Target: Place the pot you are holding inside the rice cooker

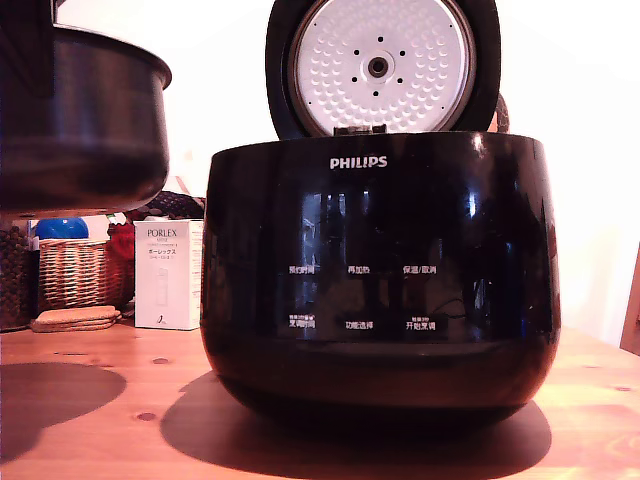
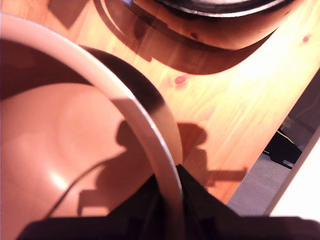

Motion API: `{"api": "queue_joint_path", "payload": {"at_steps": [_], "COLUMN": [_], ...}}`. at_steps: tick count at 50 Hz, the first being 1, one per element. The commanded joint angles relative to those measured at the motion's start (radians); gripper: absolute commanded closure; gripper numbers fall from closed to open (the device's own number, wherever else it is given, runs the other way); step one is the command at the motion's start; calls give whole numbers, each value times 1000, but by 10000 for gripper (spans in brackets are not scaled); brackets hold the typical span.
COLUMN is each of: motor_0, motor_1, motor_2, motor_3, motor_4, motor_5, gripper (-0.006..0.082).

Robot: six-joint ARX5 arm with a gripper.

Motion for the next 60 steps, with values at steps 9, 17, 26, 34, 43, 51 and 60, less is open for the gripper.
{"api": "queue_joint_path", "payload": {"at_steps": [9, 17, 26, 34, 43, 51, 60], "motor_0": [0, 0, -1, -18, -53, -90, -141], "motor_1": [-19, -19, -19, -19, -19, -19, -18], "motor_2": [22, 22, 34, 85, 164, 205, 211], "motor_3": [20, 19, 20, 21, 22, 35, 102], "motor_4": [-17, -19, -31, -31, 12, 58, 101], "motor_5": [-2, -2, -1, -1, -2, -1, -1], "gripper": [789, 789, 789, 789, 789, 789, 789]}}
